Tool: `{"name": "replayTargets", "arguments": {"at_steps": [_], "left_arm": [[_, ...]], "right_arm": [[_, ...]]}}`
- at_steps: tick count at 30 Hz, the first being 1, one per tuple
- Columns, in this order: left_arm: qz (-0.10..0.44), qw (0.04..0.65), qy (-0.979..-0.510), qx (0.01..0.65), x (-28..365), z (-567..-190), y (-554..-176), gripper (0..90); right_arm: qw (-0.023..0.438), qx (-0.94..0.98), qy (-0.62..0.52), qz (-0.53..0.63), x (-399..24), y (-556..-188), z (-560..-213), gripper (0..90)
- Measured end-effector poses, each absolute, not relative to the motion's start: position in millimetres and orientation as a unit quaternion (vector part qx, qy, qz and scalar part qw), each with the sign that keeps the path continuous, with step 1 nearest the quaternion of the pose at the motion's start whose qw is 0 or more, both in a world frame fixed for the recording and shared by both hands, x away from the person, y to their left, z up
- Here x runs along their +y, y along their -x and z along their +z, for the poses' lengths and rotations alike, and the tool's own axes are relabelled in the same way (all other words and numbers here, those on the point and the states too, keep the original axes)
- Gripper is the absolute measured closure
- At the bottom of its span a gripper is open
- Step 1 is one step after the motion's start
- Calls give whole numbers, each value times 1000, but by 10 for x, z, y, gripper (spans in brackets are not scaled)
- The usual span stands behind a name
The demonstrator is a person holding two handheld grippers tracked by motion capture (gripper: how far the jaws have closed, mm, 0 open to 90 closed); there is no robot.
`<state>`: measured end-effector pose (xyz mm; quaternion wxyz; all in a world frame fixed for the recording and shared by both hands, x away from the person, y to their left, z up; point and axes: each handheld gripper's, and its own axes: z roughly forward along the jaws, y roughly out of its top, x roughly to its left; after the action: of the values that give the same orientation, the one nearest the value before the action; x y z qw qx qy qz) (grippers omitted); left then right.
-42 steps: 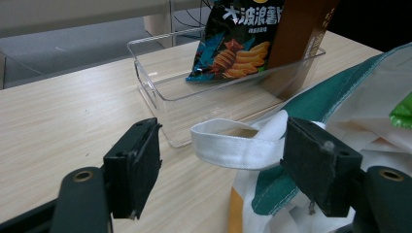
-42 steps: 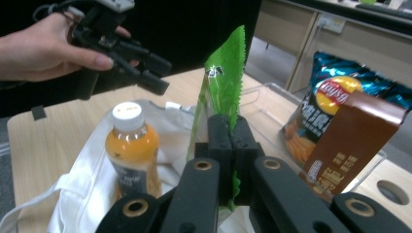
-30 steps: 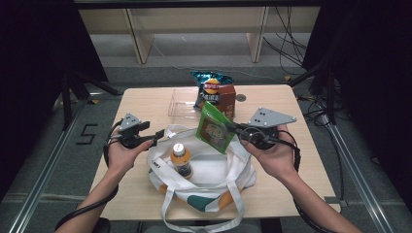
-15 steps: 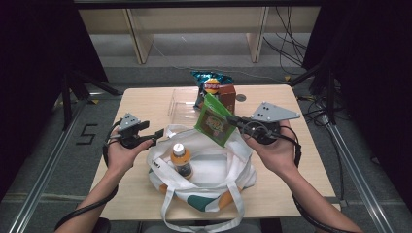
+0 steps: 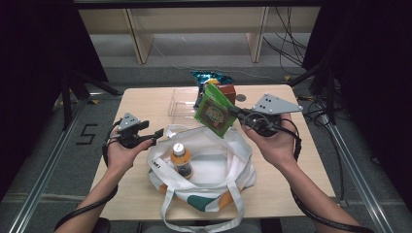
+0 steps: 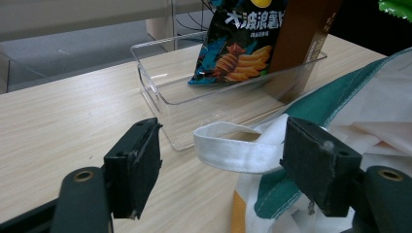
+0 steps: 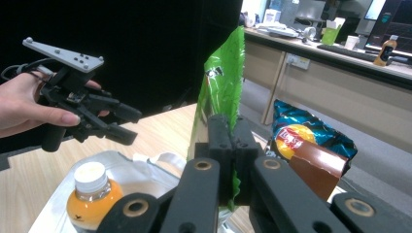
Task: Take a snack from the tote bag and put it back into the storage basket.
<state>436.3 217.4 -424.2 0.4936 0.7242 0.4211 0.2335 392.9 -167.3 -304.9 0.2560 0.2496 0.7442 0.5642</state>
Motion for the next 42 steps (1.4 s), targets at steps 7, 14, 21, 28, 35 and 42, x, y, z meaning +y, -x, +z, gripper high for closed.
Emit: {"name": "replayTargets", "arguments": {"at_steps": [7, 14, 21, 28, 35, 42], "left_arm": [[233, 493, -724, 422, 2177, -4244, -4365, 292], [234, 495, -722, 423, 2185, -4238, -4362, 292], [234, 494, -723, 422, 2194, -4236, -4362, 293], [234, 494, -723, 422, 2198, -4236, -4362, 293], [235, 495, -721, 423, 2200, -4234, -4362, 293], [235, 495, -721, 423, 2202, -4235, -4363, 293]], "right_arm": [[261, 739, -254, 567, -1680, -4007, -3027, 900], [266, 731, -263, 571, -1689, -4092, -2997, 900], [269, 729, -271, 568, -1715, -4146, -2965, 900], [274, 729, -271, 566, -1712, -4223, -2988, 900], [274, 725, -279, 567, -1691, -4307, -3002, 900], [275, 723, -284, 566, -1647, -4371, -3021, 900]]}}
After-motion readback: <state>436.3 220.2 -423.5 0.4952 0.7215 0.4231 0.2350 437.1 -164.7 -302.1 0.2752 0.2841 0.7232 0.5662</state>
